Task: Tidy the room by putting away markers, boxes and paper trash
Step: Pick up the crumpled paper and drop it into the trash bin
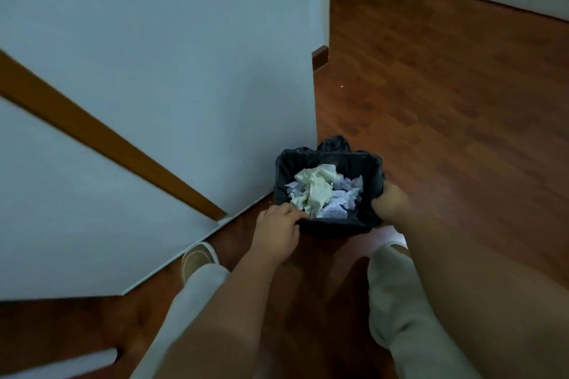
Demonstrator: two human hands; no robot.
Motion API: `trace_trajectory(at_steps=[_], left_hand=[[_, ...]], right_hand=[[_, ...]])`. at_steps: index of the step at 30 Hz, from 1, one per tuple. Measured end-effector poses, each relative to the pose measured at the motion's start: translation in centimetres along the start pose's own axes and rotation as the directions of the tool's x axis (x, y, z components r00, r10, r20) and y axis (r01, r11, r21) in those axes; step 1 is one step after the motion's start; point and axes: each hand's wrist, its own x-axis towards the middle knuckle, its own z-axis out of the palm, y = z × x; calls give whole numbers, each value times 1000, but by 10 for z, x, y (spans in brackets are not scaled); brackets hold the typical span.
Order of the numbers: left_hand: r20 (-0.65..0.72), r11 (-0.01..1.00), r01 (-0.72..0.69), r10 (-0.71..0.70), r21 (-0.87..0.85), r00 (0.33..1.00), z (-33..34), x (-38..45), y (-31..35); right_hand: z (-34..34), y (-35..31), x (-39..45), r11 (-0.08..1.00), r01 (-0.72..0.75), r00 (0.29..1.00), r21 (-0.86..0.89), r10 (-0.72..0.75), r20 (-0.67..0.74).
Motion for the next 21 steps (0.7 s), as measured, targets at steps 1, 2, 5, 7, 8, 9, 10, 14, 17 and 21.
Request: trace_trajectory(at_steps=[1,2,5,7,8,9,10,14,17,21], left_hand=[[-7,1000,21,-21,-5,1000,2,-14,-3],[-16,999,45,-46,-13,999,3,-31,-7],[-13,992,120,-121,-41,993,4,-81,-18],[6,983,170,-170,-66,985,4,-109,-25],[14,976,205,-205,-77,979,3,-125,-30],[19,968,236,-235,-87,972,2,-140,-37],[21,959,269,-268,-95,963,1,-155,-47],[23,905,406,-406,-124,913,-5,-205,-90],[25,858,486,-489,-165,872,-13,-235,-124],[31,789,578,-585,-206,810,-16,-277,-169]], right_hand=[[3,1,-4,999,21,1000,-31,-21,18],[9,-1,-7,996,55,997,-63,-51,50],[29,-14,-23,980,143,979,-135,-120,166],[45,-26,-34,965,187,963,-183,-143,227],[56,-36,-41,954,213,951,-211,-154,268],[68,-45,-48,944,236,938,-229,-160,309],[82,-55,-53,934,264,919,-241,-168,356],[140,-84,-68,917,336,848,-215,-195,493],[183,-102,-87,927,358,806,-115,-244,539],[248,-121,-113,885,456,752,-95,-327,573]])
